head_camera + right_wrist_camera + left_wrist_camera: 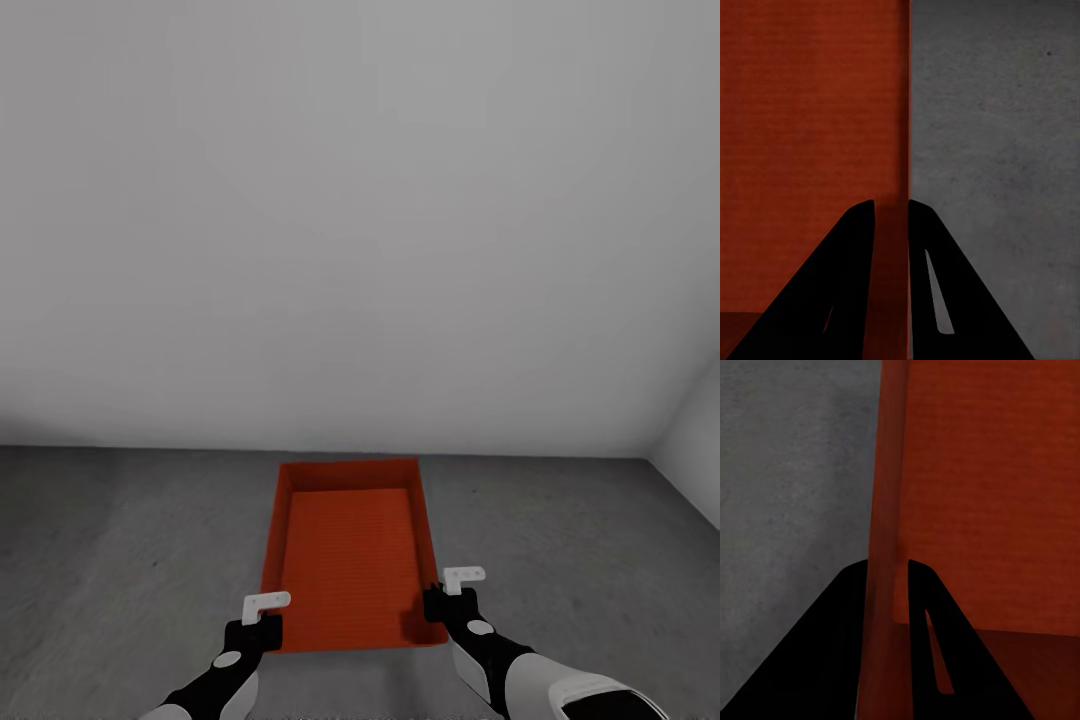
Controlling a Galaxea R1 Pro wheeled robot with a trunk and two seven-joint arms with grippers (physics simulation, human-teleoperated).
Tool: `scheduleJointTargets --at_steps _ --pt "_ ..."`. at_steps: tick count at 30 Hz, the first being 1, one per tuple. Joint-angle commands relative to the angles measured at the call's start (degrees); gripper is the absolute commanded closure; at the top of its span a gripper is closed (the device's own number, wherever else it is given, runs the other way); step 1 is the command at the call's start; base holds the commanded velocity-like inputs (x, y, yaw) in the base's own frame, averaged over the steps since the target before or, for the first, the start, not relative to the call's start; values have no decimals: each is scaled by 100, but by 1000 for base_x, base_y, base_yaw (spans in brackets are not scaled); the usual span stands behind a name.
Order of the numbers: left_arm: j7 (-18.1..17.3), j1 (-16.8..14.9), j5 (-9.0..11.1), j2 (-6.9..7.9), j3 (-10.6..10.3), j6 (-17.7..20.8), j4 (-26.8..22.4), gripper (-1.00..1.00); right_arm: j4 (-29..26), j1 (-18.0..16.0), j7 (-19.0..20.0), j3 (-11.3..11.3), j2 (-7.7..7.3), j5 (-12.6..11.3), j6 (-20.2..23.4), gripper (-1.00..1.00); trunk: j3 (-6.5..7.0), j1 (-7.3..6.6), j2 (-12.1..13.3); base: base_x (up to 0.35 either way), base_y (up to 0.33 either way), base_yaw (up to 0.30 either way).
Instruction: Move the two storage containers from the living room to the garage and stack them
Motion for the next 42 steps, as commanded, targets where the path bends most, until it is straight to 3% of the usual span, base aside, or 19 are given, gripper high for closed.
scheduleJointTargets --at_steps 1,42 --pt "55 -7 -24 0 -1 -77 -19 100 21 -3 10 -175 3 -21 -12 100 -15 0 -5 0 0 0" --pt "55 -7 -26 -4 -1 -77 -19 100 21 -3 10 -175 3 -21 -10 100 -393 0 -5 0 0 0"
